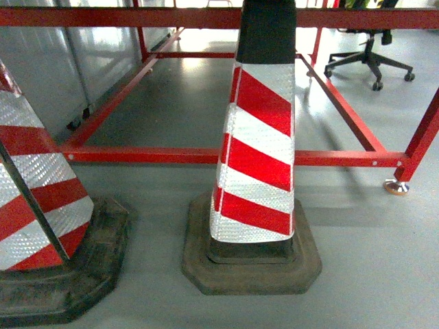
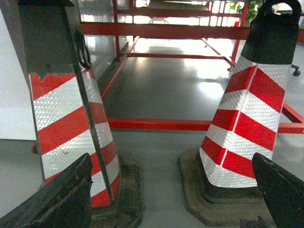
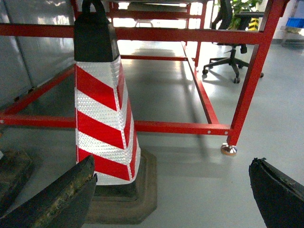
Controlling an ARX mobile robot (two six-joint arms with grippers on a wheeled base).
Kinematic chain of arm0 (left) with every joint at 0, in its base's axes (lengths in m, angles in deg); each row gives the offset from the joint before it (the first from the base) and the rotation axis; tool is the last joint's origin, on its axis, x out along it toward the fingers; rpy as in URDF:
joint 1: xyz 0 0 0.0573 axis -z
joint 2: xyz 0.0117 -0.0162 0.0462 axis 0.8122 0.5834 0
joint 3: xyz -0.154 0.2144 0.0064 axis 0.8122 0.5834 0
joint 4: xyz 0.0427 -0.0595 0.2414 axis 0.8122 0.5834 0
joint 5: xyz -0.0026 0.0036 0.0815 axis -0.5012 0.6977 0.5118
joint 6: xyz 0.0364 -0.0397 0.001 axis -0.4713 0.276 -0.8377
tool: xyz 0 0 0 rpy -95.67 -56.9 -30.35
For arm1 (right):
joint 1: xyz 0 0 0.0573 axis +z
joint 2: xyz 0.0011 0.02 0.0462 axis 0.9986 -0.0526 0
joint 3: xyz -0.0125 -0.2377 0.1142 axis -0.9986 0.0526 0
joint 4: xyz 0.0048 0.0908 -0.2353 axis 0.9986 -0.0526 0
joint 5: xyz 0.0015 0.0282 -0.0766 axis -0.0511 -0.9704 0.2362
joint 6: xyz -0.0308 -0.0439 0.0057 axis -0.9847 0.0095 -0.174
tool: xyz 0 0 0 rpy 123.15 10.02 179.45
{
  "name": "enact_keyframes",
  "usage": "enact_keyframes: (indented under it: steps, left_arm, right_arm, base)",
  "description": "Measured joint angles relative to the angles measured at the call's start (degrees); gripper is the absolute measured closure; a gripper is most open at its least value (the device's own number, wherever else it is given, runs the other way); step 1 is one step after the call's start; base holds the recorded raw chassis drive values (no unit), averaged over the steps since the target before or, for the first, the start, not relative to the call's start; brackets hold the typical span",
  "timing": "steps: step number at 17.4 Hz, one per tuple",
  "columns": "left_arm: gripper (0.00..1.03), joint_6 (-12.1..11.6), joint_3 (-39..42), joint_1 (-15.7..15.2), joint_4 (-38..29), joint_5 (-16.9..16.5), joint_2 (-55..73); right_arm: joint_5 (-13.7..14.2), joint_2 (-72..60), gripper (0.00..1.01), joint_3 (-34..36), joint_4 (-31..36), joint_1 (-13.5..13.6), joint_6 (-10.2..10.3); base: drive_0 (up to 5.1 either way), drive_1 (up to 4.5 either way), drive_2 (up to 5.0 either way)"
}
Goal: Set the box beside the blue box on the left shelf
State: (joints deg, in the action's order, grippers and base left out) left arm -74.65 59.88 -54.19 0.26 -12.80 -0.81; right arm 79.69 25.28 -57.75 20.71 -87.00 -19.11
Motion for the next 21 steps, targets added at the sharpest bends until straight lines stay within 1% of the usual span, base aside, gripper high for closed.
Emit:
enact_keyframes:
  steps: [21]
  left_arm:
    - [0.05,0.0,0.0,0.0,0.0,0.0,0.0]
  right_arm:
    - [0.0,0.0,0.03,0.0,0.0,0.0,0.0]
  base:
    - [0.0,0.00,0.0]
